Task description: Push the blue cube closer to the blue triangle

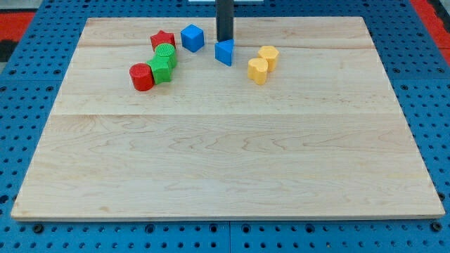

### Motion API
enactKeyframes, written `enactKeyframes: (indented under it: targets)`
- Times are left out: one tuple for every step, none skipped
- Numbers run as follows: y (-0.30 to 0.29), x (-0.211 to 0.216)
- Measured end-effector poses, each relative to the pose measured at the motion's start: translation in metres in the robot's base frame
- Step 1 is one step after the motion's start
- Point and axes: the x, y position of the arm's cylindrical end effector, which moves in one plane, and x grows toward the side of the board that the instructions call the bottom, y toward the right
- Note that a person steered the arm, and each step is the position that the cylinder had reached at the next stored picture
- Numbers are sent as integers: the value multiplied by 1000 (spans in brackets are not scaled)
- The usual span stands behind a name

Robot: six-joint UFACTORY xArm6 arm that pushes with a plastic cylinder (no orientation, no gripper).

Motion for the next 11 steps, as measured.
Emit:
enactKeyframes:
  targets:
    - [-1,-35]
    - [-19,-48]
    - [-64,-48]
    - [-114,-48]
    - [-122,-40]
    - [-91,-18]
    - [-73,6]
    - [-59,25]
    - [-37,44]
    - [-12,55]
    - [1,58]
